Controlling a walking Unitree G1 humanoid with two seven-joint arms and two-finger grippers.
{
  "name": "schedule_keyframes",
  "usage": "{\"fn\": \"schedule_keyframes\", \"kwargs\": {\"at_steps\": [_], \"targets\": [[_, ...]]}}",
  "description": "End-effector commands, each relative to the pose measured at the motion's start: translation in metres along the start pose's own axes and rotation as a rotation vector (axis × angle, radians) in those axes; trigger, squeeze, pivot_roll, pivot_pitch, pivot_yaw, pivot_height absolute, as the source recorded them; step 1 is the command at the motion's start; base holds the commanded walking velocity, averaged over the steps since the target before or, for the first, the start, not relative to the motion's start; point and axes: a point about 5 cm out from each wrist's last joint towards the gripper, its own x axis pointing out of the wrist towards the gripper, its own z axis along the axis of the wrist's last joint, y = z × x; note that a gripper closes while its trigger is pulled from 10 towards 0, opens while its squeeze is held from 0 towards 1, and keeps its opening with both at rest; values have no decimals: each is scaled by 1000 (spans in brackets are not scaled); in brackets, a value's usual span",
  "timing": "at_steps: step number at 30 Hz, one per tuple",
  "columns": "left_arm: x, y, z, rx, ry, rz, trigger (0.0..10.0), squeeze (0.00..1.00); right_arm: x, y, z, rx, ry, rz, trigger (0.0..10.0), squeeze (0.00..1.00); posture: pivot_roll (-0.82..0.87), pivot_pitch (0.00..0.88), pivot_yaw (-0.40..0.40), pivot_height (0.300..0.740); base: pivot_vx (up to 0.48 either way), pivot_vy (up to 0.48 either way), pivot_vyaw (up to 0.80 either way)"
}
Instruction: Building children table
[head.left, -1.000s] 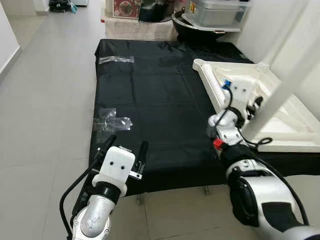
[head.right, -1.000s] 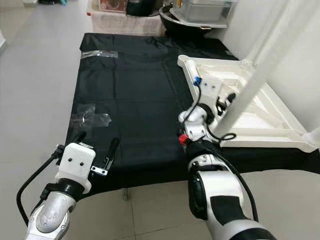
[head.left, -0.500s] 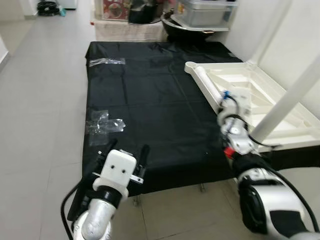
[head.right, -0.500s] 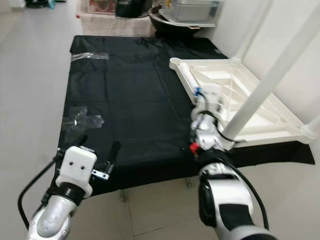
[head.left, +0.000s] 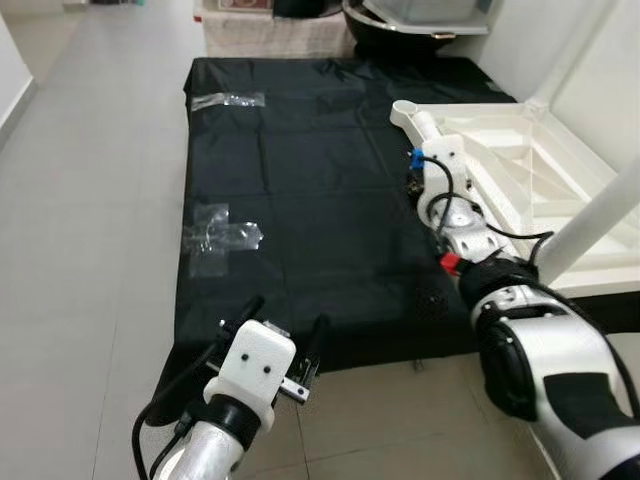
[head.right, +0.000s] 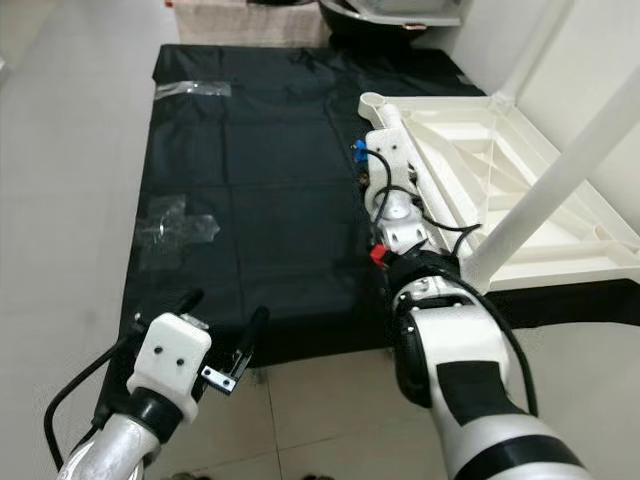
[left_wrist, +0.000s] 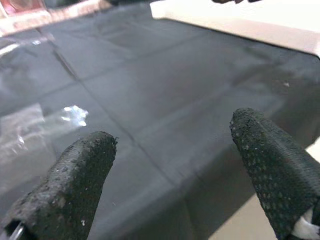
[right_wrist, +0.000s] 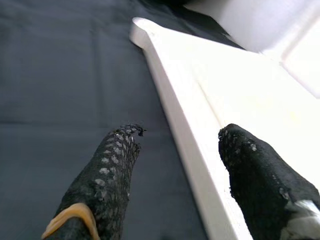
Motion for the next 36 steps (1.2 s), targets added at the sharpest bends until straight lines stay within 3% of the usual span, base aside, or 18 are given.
{"fn": "schedule_keyframes", "kwargs": {"at_steps": [1, 5, 21, 24, 30, 31, 36], "targets": [[-6, -5, 0, -25, 21, -37, 10000, 0, 1, -10, -3, -20, 38, -24, 10000, 0, 102, 279, -79, 740, 0, 0, 0], [-11, -8, 0, -41, 40, -53, 10000, 0, 2, -23, -14, -22, 110, -32, 10000, 0, 94, 307, -65, 740, 0, 0, 0], [-17, -4, 2, -31, 67, -49, 10000, 0, 0, -30, -34, -31, 211, -7, 10000, 0, 97, 326, -60, 740, 0, 0, 0], [-16, -2, 1, -21, 69, -38, 10000, 0, -3, -21, -43, -17, 290, 156, 10000, 0, 90, 319, -63, 740, 0, 0, 0], [-14, -1, 1, -15, 68, -30, 10000, 0, -5, -15, -45, -57, 307, 276, 10000, 0, 88, 318, -66, 740, 0, 0, 0], [-13, 0, 1, -10, 67, -25, 10000, 0, -5, -13, -42, -86, 297, 325, 0, 0, 84, 313, -70, 740, 0, 0, 0], [-11, 3, 1, 2, 64, -10, 10000, 0, -5, -10, -35, -105, 273, 386, 0, 0, 84, 306, -69, 740, 0, 0, 0]]}}
